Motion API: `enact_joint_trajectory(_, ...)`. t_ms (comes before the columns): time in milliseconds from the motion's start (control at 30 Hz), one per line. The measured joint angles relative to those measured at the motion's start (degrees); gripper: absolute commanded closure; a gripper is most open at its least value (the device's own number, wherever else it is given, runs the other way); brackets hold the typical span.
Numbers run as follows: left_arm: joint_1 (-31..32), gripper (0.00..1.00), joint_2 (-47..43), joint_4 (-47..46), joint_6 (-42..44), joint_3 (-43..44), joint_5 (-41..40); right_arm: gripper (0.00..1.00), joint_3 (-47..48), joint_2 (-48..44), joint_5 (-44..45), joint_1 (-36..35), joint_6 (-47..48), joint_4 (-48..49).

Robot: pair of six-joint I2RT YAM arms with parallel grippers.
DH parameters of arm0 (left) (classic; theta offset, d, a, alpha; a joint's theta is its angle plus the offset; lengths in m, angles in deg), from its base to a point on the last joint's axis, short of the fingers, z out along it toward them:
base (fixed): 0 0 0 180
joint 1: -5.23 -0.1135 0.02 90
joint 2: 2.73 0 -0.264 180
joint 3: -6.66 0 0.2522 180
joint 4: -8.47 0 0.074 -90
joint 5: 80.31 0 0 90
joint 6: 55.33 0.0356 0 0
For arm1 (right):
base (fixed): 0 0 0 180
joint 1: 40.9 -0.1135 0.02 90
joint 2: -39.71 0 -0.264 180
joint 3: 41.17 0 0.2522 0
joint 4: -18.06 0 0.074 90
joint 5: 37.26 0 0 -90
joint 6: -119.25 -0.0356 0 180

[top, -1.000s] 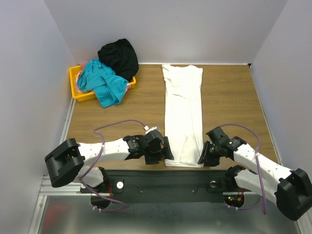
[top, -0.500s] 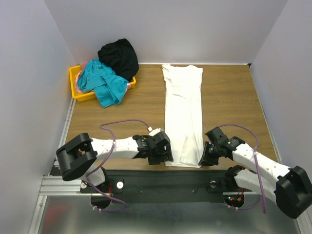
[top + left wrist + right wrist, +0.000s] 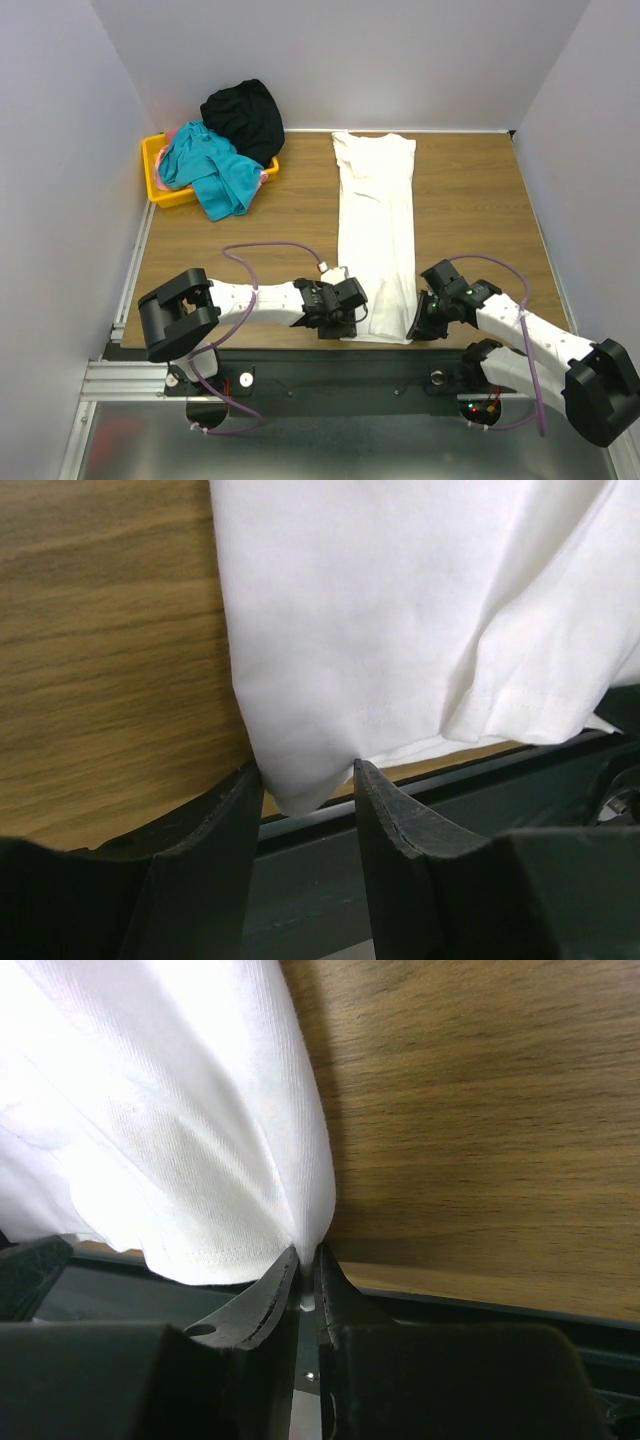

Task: Fold and stack the t-shirts
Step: Fold the tshirt

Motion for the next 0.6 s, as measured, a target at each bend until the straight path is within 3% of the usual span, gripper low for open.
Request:
enact_joint_trajectory(200,2.1,0.48,-0.1,1.2,-1.6,0.0,-0.6,0.85,0.3,0.5,0.0,0.0,0.1,-0.1)
enact_joint_trajectory(433,2.2,0.72,0.1,2.2,-2.4,0.0,-1.1,0.85,1.0,1.6,0.0,-0.3,0.5,-0.2)
enact_joint_trajectory(533,2.2,0.73,0.3,2.4,-2.3,0.0,-1.2,0.85,1.2,1.9,0.0,-0.3,0.7,-0.2)
enact_joint_trajectory(600,2.2,0.81,0.4,2.3,-2.3,0.0,-1.2,0.85,1.2,1.9,0.1,-0.3,0.9,-0.2)
